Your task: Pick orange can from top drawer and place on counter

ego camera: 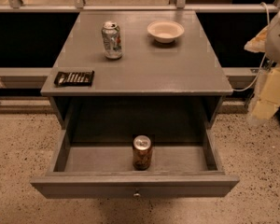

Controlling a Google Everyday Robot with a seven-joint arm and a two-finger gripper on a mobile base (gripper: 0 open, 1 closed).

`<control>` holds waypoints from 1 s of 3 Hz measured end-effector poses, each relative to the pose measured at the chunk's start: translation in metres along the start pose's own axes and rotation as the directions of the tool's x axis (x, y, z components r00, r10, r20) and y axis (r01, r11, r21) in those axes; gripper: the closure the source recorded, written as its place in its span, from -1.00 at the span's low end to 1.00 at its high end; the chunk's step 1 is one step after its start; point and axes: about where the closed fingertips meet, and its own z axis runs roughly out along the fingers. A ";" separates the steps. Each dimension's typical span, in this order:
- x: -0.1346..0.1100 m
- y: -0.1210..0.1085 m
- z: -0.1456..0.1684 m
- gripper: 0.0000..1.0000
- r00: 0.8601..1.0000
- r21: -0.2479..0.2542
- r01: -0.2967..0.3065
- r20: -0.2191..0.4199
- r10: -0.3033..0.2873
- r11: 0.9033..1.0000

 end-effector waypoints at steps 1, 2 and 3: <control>0.000 0.000 0.000 -1.00 1.000 0.000 0.000 0.000 0.000 1.000; -0.004 -0.005 0.009 -1.00 0.999 0.003 -0.005 0.034 0.005 1.000; -0.014 -0.005 0.038 -1.00 0.992 0.009 -0.012 0.123 0.011 1.000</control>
Offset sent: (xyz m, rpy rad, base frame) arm 0.0210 0.0075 -0.0207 0.0867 -0.0097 0.0081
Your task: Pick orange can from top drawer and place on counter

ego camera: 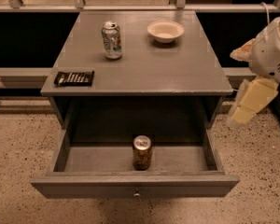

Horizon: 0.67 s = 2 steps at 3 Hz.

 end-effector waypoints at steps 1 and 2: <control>-0.017 0.027 0.004 -1.00 0.992 0.075 0.032 0.122 -0.041 0.997; 0.003 0.067 -0.019 -1.00 0.985 0.209 0.005 0.169 -0.042 0.978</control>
Offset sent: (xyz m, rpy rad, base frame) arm -0.1680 -0.0005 -0.0029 0.3640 -0.4720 0.0029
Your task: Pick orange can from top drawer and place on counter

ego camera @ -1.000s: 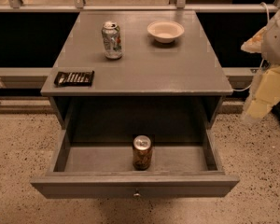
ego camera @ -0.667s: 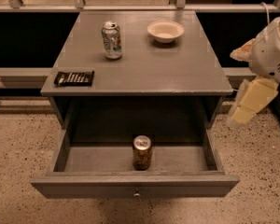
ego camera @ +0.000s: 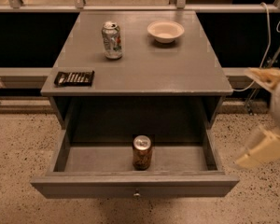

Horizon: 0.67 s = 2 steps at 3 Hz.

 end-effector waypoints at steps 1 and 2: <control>0.034 0.034 -0.023 -1.00 0.998 0.083 -0.052 0.032 0.049 0.995; 0.022 0.036 -0.023 -1.00 0.997 0.085 -0.028 0.076 0.021 0.996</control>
Offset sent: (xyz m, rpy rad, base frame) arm -0.0415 -0.0257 -0.0123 0.0401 -0.0626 -0.0637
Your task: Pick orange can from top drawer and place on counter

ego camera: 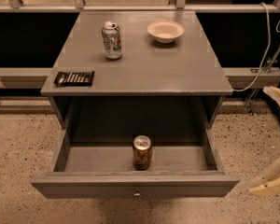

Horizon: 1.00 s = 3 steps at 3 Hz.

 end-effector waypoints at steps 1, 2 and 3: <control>0.000 0.000 0.000 -1.00 1.000 0.000 0.000 0.000 0.000 1.000; -0.008 -0.015 0.017 -1.00 0.999 -0.010 0.018 0.033 -0.017 1.000; -0.043 -0.038 0.058 -1.00 0.986 -0.082 0.070 0.160 -0.056 0.994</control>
Offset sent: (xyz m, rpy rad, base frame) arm 0.0539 0.0147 -0.0029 0.0409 -0.0194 0.0769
